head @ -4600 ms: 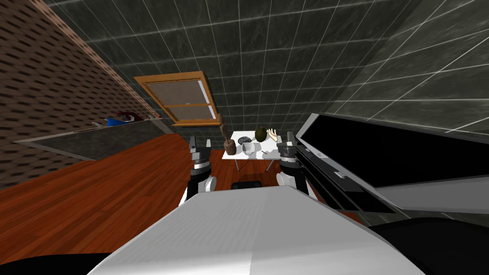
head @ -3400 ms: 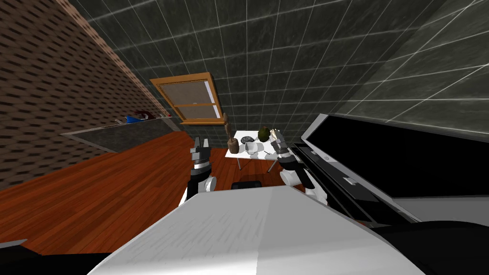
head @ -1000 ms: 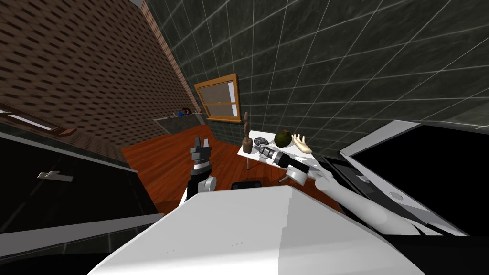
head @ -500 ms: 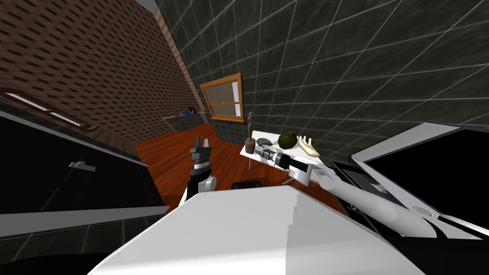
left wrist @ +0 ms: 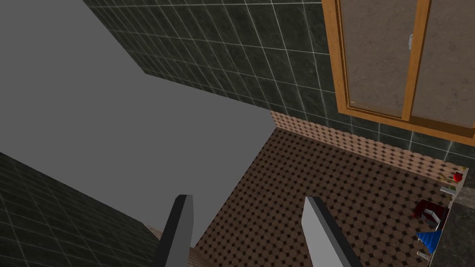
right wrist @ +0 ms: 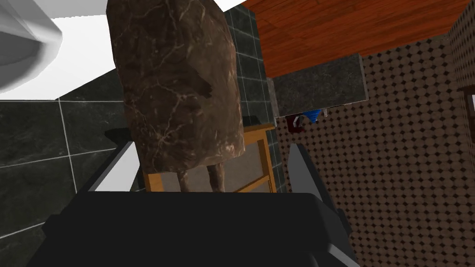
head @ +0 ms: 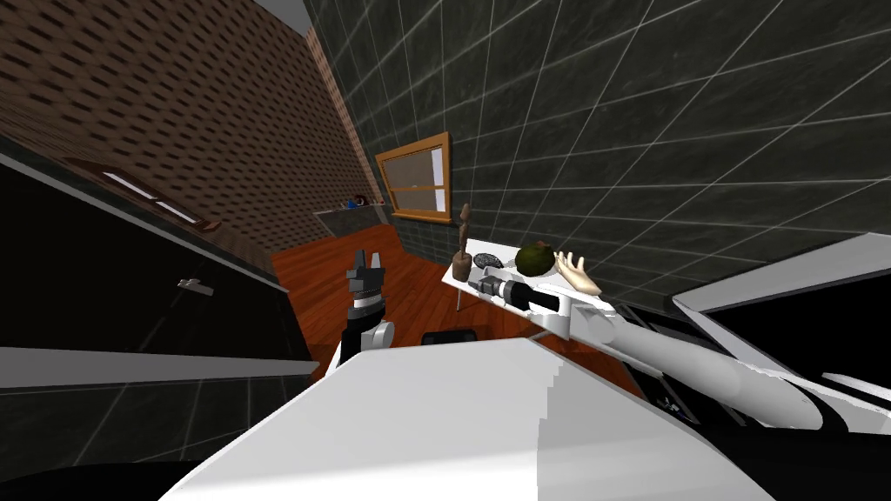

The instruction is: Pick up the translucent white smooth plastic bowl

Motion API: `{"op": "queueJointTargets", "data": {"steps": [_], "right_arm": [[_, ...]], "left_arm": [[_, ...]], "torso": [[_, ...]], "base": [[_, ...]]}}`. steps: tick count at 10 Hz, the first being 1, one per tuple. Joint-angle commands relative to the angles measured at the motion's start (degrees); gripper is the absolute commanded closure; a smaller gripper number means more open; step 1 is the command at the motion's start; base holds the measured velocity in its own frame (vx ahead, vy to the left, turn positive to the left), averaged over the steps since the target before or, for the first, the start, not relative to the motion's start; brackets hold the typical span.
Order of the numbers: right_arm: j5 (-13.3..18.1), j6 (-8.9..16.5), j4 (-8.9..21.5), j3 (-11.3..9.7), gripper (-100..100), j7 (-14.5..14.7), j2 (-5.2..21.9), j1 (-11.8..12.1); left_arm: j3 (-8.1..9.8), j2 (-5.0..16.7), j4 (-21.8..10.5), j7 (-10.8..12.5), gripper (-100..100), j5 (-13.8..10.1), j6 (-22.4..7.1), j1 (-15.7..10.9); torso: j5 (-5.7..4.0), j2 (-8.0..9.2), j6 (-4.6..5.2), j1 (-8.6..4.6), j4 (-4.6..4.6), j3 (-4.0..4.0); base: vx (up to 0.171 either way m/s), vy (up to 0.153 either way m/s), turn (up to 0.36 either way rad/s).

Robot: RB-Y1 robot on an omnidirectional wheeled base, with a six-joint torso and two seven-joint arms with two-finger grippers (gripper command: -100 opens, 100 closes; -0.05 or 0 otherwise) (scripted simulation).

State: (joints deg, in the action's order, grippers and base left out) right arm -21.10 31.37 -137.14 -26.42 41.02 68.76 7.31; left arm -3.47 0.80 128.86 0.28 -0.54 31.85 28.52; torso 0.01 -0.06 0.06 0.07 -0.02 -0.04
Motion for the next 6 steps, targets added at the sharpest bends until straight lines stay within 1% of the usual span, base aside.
{"op": "queueJointTargets", "data": {"steps": [1, 2, 3, 4, 5, 6], "right_arm": [[-0.02, 1.58, -0.33, -0.15, -100, 0.31, 0.45, -0.07], [-0.78, 3.8, -0.86, -1.65, -100, 2.57, 3.26, -0.99], [-0.78, 4.77, -0.86, -1.65, -100, 2.57, 3.34, -0.99], [-1.52, 7.31, -1.37, -3.15, -100, 4.78, 5.65, -1.86], [-1.52, 7.87, -1.37, -3.15, -100, 4.78, 6.2, -1.86], [-2.22, 10.36, -1.86, -4.63, -100, 6.92, 8.19, -2.66]], "left_arm": [[0.0, 0.0, 0.0, 0.0, 0, 0.0, 0.0, 0.0], [0.0, 0.0, 0.0, 0.0, 0, 0.0, 0.0, 0.0], [0.0, 0.0, 0.0, 0.0, 0, 0.0, 0.0, -0.01], [0.0, 0.0, 0.0, 0.0, 0, 0.0, 0.0, 0.0], [0.0, 0.0, 0.0, 0.0, 0, 0.0, 0.0, 0.0], [0.0, 0.0, 0.0, 0.0, 0, 0.0, 0.0, 0.0]], "torso": [[0.0, 0.0, 0.0, 0.0, 0.0, 0.0], [-0.01, 0.05, 0.01, -0.03, 0.01, 0.03], [0.0, 0.04, -0.04, 0.0, 0.01, 0.02], [-0.01, 0.04, 0.01, -0.02, 0.01, 0.02], [0.0, 0.02, -0.02, 0.02, 0.0, 0.01], [0.0, 0.02, 0.0, 0.0, 0.01, 0.01]], "base": [[0.006, 0.005, 0.006], [0.007, 0.014, 0.187], [0.012, 0.01, 0.092], [0.017, 0.02, 0.157], [0.016, 0.014, 0.1], [0.021, 0.017, 0.151]]}}
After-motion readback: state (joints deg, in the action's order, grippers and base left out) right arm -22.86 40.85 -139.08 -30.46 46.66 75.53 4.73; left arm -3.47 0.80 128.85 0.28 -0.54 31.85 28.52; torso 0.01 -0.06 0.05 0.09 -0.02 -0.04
